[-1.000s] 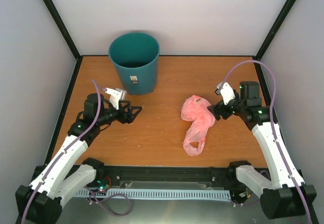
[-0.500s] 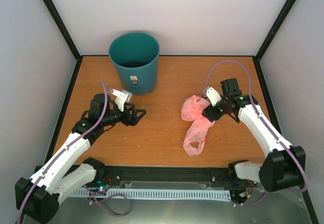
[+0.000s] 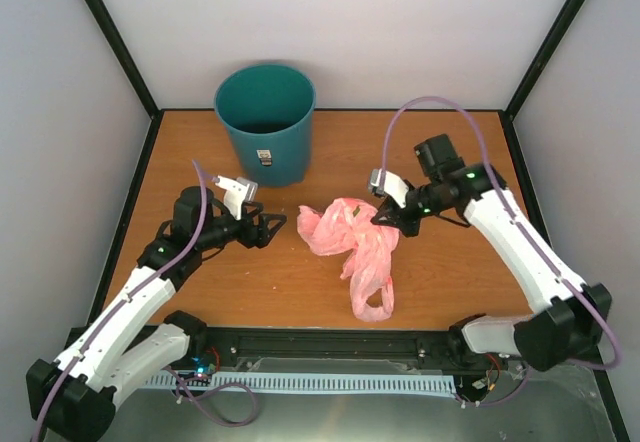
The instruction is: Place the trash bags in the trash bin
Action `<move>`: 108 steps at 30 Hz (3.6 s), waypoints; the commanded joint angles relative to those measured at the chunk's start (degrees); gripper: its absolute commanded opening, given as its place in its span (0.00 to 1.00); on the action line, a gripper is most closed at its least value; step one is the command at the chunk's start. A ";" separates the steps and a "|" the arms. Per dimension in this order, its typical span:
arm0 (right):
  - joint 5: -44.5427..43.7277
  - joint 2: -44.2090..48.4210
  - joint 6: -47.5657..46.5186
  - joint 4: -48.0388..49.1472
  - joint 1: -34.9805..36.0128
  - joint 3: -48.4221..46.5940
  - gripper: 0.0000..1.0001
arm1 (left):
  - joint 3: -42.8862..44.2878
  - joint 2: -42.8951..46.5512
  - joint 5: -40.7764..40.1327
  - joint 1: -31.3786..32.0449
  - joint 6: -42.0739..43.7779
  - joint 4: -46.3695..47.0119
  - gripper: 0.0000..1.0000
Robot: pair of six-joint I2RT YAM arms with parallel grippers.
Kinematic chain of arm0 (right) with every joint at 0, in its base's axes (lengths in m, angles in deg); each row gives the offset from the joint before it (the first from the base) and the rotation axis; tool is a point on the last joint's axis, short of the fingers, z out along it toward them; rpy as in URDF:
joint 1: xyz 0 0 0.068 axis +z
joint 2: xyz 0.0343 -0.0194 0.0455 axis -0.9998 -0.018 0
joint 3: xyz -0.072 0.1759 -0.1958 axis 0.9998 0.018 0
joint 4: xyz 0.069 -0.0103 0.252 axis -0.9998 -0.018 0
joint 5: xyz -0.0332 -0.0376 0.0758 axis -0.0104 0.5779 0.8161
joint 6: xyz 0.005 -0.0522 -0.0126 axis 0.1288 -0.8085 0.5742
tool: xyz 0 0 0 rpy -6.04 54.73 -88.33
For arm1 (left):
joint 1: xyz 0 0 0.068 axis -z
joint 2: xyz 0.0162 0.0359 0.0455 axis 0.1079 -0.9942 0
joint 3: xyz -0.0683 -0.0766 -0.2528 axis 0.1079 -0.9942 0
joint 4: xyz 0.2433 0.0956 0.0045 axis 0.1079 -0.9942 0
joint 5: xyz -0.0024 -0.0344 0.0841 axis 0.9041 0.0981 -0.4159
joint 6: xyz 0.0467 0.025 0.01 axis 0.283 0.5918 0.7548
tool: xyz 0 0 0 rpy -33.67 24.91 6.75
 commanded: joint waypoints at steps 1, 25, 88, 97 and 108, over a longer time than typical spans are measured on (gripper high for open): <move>12.50 3.60 -8.44 -9.04 -1.24 -5.33 0.03 | 1.77 1.49 -1.98 0.51 0.55 -0.18 0.83; -11.57 9.61 4.62 8.53 -12.40 10.93 0.89 | 1.16 2.05 -1.06 0.51 -0.13 0.48 0.83; -3.80 15.44 8.24 19.29 -10.01 25.41 0.03 | -1.29 -18.95 -49.93 41.13 -14.25 12.42 0.85; -3.35 15.42 7.58 19.04 -9.94 25.65 0.03 | 0.46 -31.19 -47.34 34.68 -11.79 21.68 0.85; -5.46 14.53 8.67 18.75 -10.00 24.70 0.03 | 0.84 -39.54 -34.14 28.81 -4.72 40.08 0.07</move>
